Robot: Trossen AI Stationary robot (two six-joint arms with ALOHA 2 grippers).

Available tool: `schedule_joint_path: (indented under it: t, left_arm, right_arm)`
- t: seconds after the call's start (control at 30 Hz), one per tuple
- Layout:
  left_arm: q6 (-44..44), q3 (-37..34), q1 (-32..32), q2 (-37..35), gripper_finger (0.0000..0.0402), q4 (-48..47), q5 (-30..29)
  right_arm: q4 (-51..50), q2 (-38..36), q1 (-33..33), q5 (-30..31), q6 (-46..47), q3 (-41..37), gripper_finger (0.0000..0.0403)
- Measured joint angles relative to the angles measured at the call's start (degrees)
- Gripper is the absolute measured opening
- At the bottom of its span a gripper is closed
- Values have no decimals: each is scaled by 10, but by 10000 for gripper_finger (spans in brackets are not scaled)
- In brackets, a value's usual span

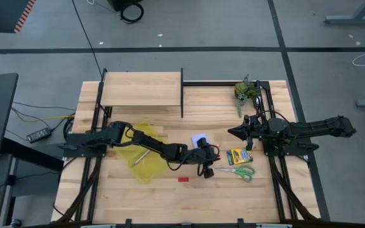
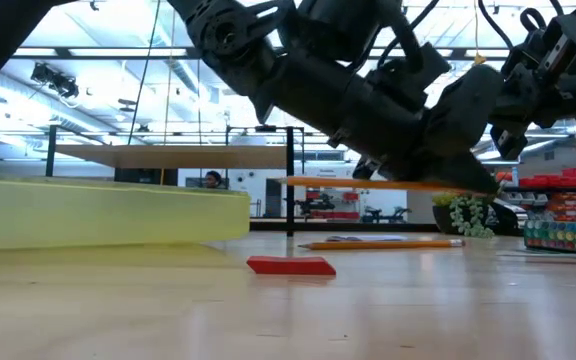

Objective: Pack school essentials
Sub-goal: Put the bottom orange pencil into the yellow supply box

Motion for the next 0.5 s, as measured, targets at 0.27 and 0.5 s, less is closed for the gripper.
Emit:
schedule_joint_path:
  t: [0.27,0.5]
  left_arm:
    - [-25,3,6,-19,34,2,0]
    - [-29,4,11,-59,38,-12,-7]
  right_arm:
    - [0,0,0,0,0,0,10]
    - [-9,0,0,0,0,0,10]
